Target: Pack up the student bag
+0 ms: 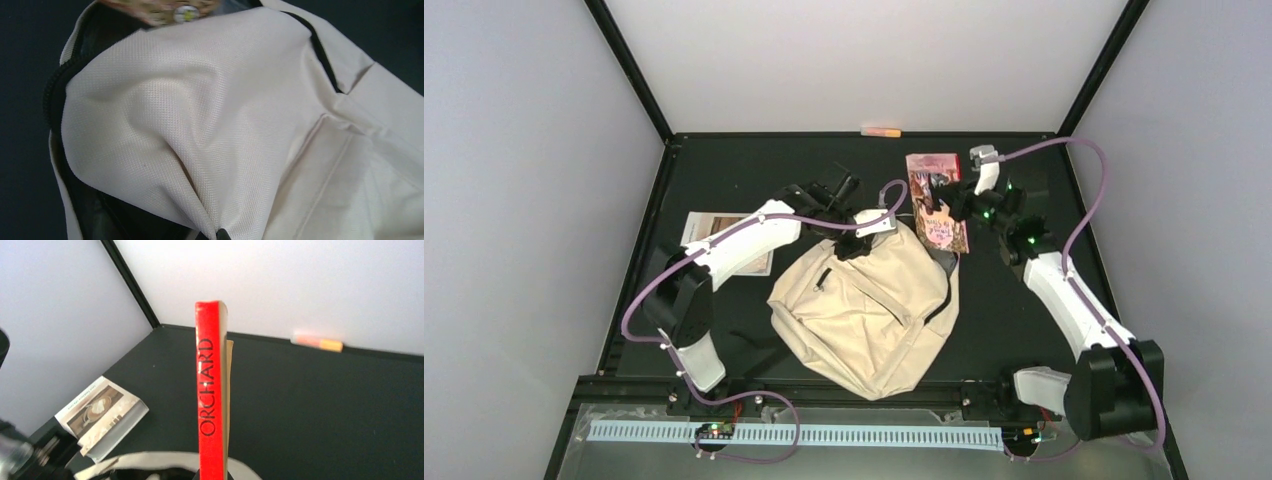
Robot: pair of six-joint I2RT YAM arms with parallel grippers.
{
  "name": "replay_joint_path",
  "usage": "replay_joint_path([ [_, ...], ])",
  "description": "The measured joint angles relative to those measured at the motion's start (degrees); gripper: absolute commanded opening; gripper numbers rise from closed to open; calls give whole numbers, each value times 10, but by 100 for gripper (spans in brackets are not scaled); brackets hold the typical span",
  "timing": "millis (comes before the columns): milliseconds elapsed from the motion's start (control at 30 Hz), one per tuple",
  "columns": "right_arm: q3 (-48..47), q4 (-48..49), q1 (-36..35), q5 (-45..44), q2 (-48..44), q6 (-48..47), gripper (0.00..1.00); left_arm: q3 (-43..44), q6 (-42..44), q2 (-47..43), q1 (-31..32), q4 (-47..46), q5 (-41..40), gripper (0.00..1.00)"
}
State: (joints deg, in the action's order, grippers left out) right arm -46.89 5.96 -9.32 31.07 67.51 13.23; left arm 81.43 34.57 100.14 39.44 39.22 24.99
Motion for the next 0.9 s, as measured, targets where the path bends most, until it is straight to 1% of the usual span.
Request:
replay_joint_path([
  [167,-70,44,0,29,58,6,1,-5,15,-25,0,19,18,1],
  [267,-68,103,-3,48,72,38,1,19,15,-29,0,49,32,2],
  [400,14,207,-38,42,79,108,1,87,3,-29,-7,84,69,2],
  [467,65,261,-62,32,83,148,1,100,-5,-31,-9,84,85,2],
  [600,142,350,-82,15,87,217,1,83,-23,-40,-19,86,103,2],
  [700,171,386,-96,-10,87,252,1,63,-37,-44,-36,82,112,2],
  [767,196,409,-125,-43,82,279,1,47,-47,-49,-51,73,118,2],
  [833,224,428,-158,-80,74,300,5,35,-54,-52,-63,67,126,2],
  [900,255,447,-187,-117,63,323,11,24,-63,-52,-73,60,135,2],
])
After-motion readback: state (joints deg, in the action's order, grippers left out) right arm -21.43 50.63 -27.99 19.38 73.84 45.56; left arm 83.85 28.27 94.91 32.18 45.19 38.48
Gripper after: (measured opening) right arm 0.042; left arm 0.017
